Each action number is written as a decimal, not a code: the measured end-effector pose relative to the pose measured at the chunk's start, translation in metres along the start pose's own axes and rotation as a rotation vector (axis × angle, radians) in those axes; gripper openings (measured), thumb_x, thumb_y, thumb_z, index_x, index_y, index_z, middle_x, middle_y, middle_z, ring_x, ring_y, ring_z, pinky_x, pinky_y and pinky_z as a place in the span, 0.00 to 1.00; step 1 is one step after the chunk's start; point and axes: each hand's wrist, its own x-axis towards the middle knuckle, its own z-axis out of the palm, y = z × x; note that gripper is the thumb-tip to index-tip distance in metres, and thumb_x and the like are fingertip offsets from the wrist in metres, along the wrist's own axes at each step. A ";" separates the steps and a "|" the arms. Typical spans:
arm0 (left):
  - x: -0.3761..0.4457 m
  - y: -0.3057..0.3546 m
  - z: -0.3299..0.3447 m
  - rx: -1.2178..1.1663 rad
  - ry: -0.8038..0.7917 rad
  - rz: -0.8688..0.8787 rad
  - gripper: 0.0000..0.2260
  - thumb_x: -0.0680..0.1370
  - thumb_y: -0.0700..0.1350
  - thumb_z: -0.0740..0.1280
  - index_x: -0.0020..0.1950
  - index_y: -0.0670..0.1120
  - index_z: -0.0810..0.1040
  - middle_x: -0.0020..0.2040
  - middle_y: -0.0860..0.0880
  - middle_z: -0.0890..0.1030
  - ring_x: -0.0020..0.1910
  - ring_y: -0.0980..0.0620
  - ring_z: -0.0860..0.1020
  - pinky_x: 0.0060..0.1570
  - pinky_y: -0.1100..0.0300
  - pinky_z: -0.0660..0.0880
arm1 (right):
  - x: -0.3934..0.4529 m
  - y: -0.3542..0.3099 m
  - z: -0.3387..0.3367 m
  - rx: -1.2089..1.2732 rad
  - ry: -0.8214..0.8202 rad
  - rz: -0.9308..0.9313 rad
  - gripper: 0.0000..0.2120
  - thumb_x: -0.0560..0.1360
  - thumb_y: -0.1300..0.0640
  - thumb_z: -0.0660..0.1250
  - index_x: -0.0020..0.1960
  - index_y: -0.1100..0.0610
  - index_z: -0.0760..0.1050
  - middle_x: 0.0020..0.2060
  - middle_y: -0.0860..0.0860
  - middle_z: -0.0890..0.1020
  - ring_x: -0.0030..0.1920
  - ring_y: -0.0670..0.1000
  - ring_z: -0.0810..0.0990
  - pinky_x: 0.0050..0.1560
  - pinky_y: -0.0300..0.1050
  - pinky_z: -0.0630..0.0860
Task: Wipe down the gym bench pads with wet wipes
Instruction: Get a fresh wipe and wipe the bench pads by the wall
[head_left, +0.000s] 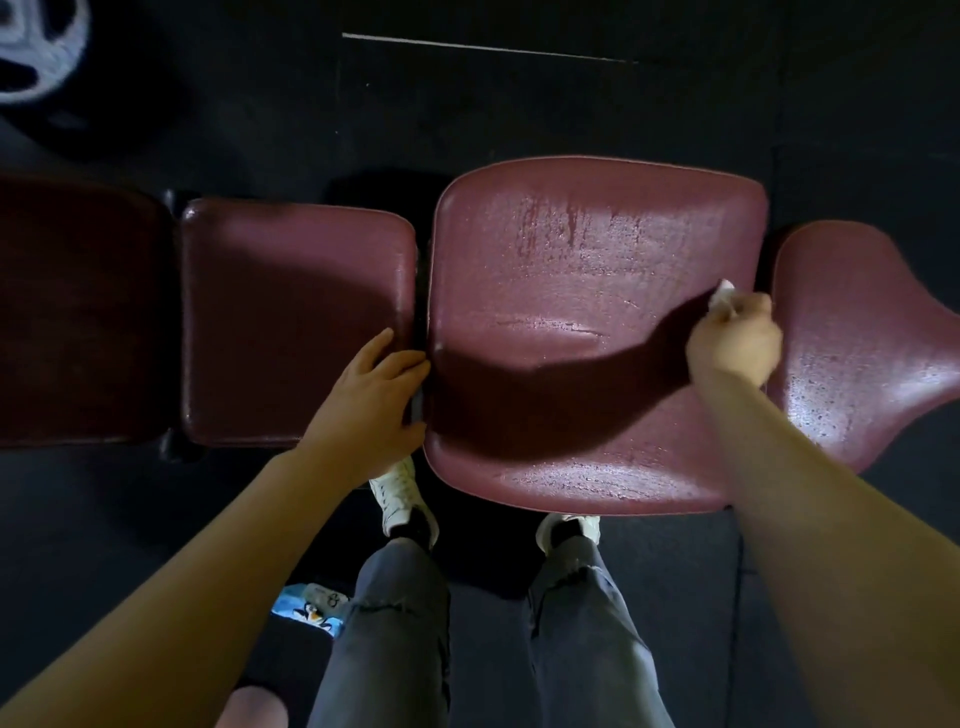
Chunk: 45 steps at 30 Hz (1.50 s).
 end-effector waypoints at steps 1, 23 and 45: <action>0.000 0.000 0.000 -0.007 0.001 -0.005 0.33 0.74 0.52 0.72 0.77 0.44 0.66 0.76 0.48 0.66 0.80 0.43 0.49 0.78 0.50 0.48 | -0.007 -0.021 0.007 0.052 0.014 -0.035 0.13 0.80 0.54 0.57 0.58 0.59 0.73 0.51 0.64 0.80 0.54 0.64 0.78 0.54 0.53 0.73; -0.002 0.002 0.000 -0.061 0.034 -0.012 0.33 0.74 0.53 0.72 0.75 0.43 0.68 0.75 0.48 0.69 0.80 0.43 0.50 0.78 0.50 0.50 | -0.077 -0.144 0.044 0.278 0.034 -0.595 0.07 0.74 0.62 0.64 0.50 0.61 0.77 0.41 0.61 0.80 0.43 0.63 0.78 0.42 0.52 0.73; 0.000 0.003 -0.002 -0.070 0.004 -0.062 0.32 0.73 0.54 0.74 0.74 0.45 0.71 0.73 0.51 0.71 0.79 0.45 0.54 0.76 0.46 0.60 | 0.022 -0.168 0.021 0.054 -0.013 -0.415 0.12 0.79 0.50 0.59 0.55 0.56 0.75 0.50 0.57 0.83 0.53 0.60 0.81 0.51 0.50 0.75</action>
